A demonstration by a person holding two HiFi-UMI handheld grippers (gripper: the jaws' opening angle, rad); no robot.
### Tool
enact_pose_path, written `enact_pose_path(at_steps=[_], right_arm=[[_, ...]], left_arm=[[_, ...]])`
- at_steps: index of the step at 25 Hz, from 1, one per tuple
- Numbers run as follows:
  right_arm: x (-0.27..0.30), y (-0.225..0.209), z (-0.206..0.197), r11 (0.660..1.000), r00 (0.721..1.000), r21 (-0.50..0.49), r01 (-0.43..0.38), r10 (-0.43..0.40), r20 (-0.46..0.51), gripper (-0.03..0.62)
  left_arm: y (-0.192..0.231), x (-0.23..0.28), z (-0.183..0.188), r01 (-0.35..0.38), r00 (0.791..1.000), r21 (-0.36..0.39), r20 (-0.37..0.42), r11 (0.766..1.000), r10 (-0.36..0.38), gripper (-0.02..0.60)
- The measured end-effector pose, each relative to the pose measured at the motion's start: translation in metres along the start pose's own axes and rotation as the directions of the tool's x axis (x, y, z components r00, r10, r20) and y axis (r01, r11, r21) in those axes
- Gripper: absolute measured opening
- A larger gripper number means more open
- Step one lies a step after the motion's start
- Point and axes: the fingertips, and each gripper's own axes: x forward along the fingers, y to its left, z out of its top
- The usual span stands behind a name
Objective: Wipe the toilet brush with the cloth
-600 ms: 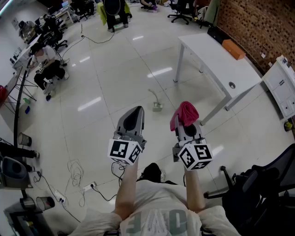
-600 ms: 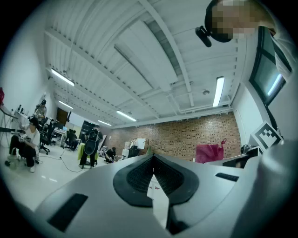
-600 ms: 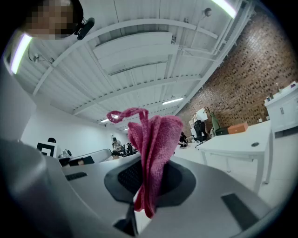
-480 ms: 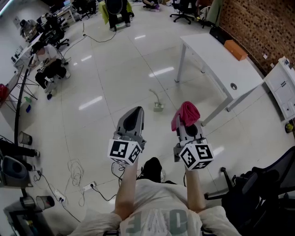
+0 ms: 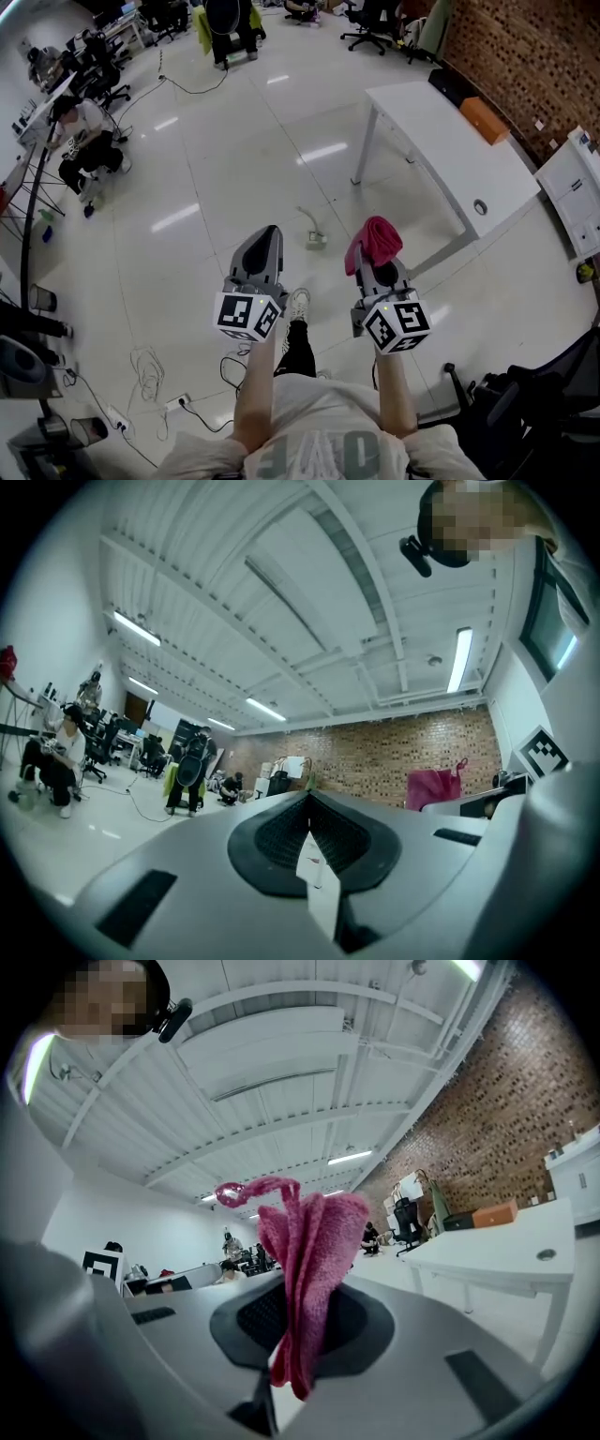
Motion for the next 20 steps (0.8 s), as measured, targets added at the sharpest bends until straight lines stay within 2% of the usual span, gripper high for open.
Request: enact_pose_path(at_steps=[12,15,20], right_arm=[[0.243,-0.057,0.045,1.000,0.998,-0.030,-0.010,0.012,0.062,0.031],[0.281,-0.069,0.056,0.999,0.997,-0.033,-0.004,0.006,0.073,0.031],[0.312,-0.104,0.053,1.000,0.999,-0.016,0.020,-0.019,0.041,0.031]], left_arm=[[0.142,0.220,0.015,0.081,0.996,0.030,0.032,0.996,-0.082,0.005],[0.163,0.257,0.015,0.116,0.992,0.032,0.048,0.993,-0.118,0.005],[0.171,0.298,-0.006,0.150,0.988,0.014,0.022,0.989,-0.150,0.005]])
